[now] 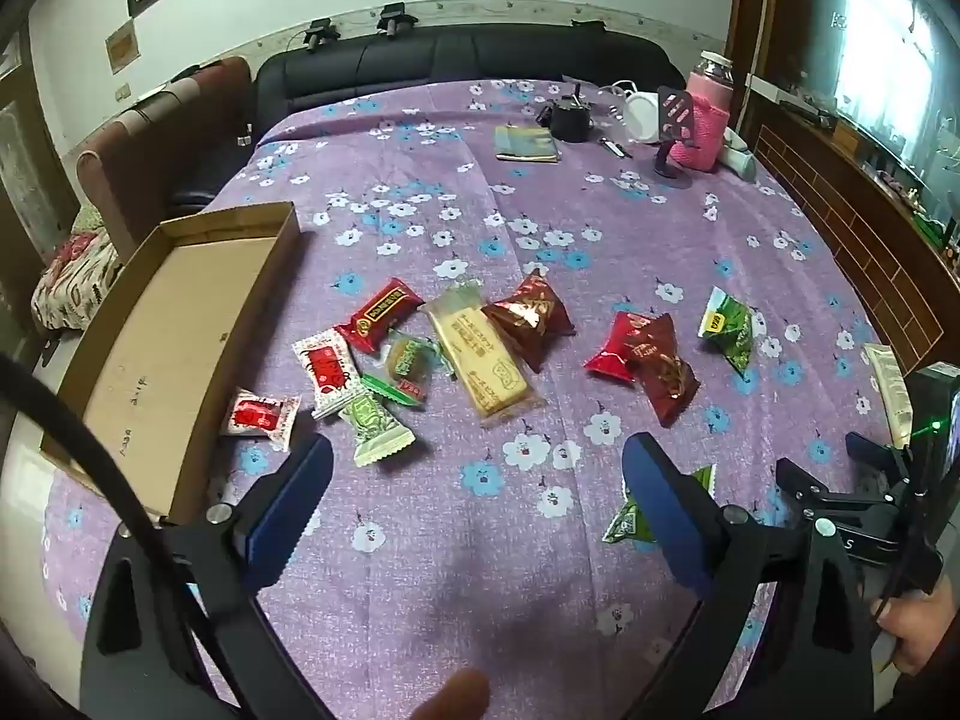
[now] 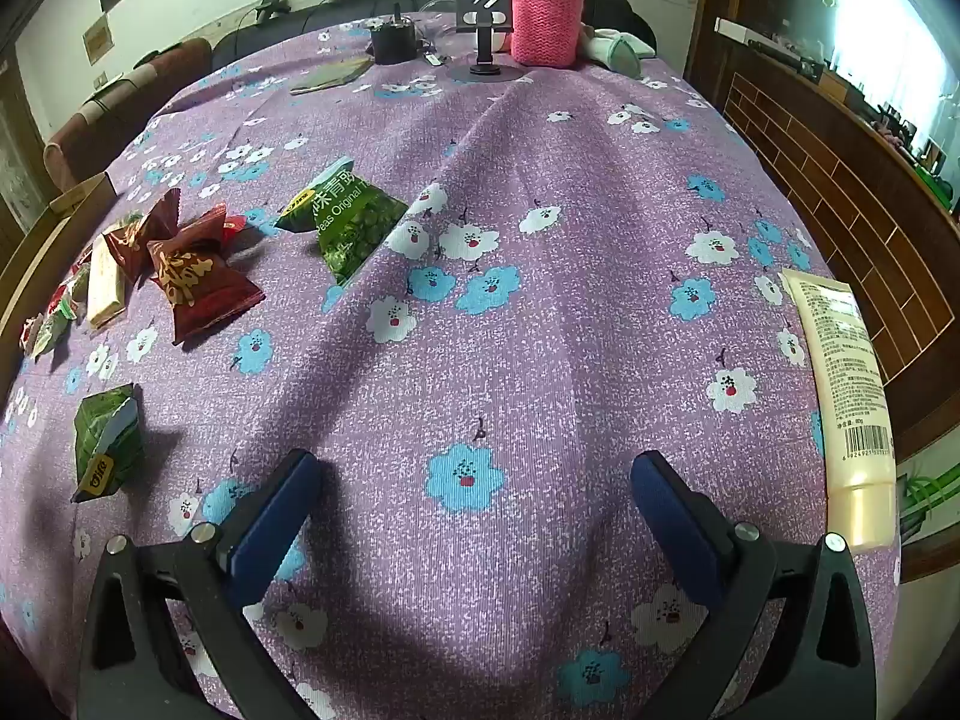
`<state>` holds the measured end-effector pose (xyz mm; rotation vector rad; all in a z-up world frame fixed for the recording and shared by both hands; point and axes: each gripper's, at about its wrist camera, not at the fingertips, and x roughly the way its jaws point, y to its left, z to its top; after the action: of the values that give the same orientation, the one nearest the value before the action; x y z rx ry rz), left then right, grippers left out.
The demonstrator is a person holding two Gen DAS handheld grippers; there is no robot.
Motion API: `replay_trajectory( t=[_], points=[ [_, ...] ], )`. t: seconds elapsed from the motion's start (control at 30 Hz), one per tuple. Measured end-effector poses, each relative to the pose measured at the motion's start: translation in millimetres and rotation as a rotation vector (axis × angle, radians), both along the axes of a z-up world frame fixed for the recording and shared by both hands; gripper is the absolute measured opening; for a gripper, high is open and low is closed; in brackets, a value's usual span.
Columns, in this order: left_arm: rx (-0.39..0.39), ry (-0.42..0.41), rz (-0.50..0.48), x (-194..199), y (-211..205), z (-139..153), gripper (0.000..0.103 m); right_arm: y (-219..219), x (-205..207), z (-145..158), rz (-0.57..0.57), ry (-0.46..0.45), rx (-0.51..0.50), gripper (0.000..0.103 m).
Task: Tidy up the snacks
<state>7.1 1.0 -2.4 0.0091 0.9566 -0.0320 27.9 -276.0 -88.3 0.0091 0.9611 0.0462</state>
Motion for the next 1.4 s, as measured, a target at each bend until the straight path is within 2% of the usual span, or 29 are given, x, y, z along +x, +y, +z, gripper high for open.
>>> replay_trajectory(
  t=[0.17, 0.27, 0.5, 1.2, 1.4],
  points=[
    [-0.022, -0.063, 0.017, -8, 13, -1, 0.097, 0, 0, 0, 0.000, 0.000, -0.001, 0.103],
    [-0.001, -0.046, 0.025, -7, 7, 0, 0.097, 0, 0, 0, 0.000, 0.000, -0.001, 0.103],
    [-0.024, -0.006, 0.021, -5, 9, -4, 0.097, 0, 0, 0, 0.000, 0.000, -0.001, 0.103],
    [-0.017, 0.000, 0.028, -1, 19, -5, 0.097, 0, 0, 0, 0.000, 0.000, -0.002, 0.103],
    [-0.009, 0.005, 0.026, 2, 28, -7, 0.097, 1, 0, 5, -0.041, 0.030, 0.014, 0.103]
  ],
)
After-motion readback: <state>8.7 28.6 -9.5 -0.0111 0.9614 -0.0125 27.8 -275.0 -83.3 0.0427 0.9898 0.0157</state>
